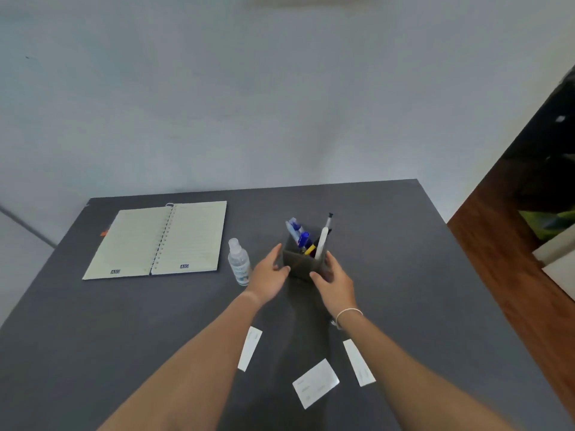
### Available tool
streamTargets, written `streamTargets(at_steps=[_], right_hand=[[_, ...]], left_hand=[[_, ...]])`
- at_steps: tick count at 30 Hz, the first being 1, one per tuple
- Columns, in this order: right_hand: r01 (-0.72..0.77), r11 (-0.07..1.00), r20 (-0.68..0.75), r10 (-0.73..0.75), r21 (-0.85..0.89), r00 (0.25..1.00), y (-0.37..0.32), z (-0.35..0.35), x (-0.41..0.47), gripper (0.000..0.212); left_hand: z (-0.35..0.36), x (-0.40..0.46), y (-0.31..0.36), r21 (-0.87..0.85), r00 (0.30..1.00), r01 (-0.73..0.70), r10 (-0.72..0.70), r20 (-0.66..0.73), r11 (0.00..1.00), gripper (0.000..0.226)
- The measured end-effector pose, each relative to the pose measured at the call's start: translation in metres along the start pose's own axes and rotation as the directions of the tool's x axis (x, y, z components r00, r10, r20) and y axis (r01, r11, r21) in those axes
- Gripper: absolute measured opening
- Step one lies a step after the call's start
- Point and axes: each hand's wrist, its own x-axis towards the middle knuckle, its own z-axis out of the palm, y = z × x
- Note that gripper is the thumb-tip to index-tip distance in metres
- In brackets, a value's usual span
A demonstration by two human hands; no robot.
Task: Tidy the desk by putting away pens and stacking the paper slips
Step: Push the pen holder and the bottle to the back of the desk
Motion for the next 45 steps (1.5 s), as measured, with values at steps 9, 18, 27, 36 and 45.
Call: streamTargets(at_steps=[9, 18, 27, 36, 45], right_hand=[[0.013, 0.999, 0.08, -0.015, 0.029, 0.997, -0.001, -0.011, 0.038, 0.056], [0.066, 0.998, 0.109, -0.063, -0.021, 0.992, -0.033, -0.039, 0.103, 0.053], [0.075, 0.995, 0.152, -0.065, -0.065, 0.986, -0.051, -0.039, 0.178, 0.054], [0.094, 0.993, 0.163, -0.081, -0.068, 0.983, -0.051, -0.023, 0.223, 0.053], [0.127, 0.991, 0.152, -0.118, -0.049, 0.981, -0.048, -0.018, 0.243, 0.053]], left_hand=[[0.016, 0.022, 0.014, -0.069, 0.998, 0.013, -0.017, -0.063, 0.998, 0.051], [0.03, 0.073, 0.054, -0.158, 0.99, -0.018, -0.005, -0.144, 0.987, 0.048], [0.032, 0.141, 0.075, -0.135, 0.975, 0.036, -0.065, -0.215, 0.99, 0.049], [0.027, 0.186, 0.075, -0.144, 0.968, 0.069, -0.101, -0.229, 0.987, 0.051], [0.026, 0.206, 0.079, -0.193, 0.97, 0.048, -0.092, -0.226, 0.98, 0.049]])
